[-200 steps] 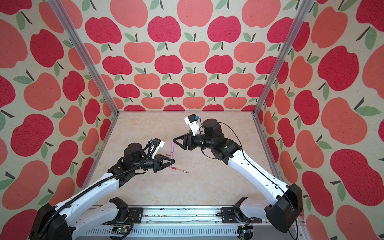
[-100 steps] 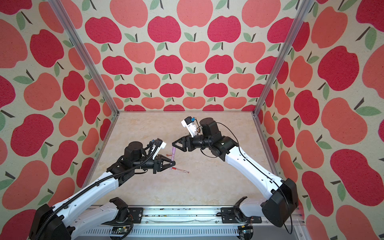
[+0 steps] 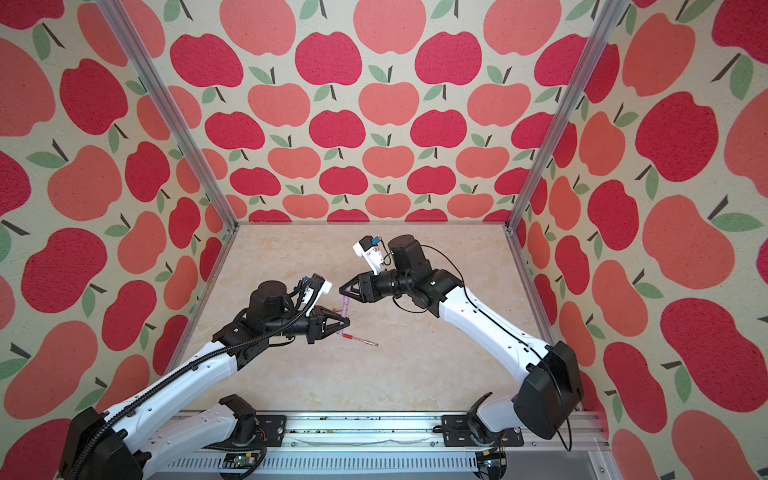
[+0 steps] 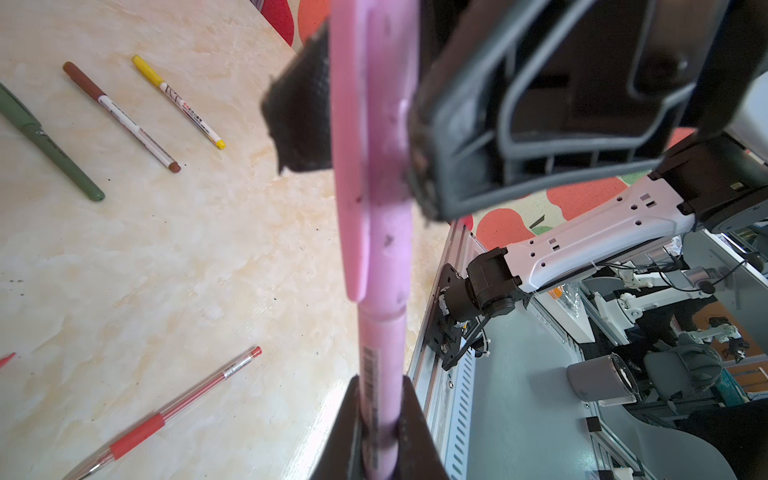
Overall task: Insert the pens into the pen caps
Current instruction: 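Push the cap down onto the pen with right gripper while left holds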
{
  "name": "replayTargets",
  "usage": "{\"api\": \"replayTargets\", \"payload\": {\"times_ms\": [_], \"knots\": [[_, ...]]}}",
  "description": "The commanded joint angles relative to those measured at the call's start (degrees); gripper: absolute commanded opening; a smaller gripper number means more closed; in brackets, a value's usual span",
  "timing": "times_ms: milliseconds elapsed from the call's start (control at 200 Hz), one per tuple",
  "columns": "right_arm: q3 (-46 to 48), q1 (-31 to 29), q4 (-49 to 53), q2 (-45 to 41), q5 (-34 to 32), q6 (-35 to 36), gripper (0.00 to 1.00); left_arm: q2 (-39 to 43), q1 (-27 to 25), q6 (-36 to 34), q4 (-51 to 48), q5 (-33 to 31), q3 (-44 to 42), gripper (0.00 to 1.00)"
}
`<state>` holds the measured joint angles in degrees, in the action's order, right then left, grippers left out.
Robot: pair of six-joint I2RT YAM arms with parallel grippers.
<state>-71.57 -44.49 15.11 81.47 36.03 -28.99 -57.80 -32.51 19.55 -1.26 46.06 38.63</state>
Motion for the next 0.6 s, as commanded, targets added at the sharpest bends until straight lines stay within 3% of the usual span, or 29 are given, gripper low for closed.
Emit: {"api": "replayTargets", "payload": {"times_ms": [0,295,595], "knots": [[-2.4,-0.5,0.1,0.9,0.6,-0.5,0.34,-0.3,-0.2,-1.8,-1.0,-0.9,2.3,0.0],[-2.6,-1.0,0.3,1.5,-0.2,-0.6,0.17,1.2,-0.2,-0.9,0.6,-4.5,1.9,0.0],[-1.6,-2.5,-0.6,2.7,0.1,-1.5,0.13,0.8,0.1,0.3,6.4,-6.5,4.0,0.0]]}}
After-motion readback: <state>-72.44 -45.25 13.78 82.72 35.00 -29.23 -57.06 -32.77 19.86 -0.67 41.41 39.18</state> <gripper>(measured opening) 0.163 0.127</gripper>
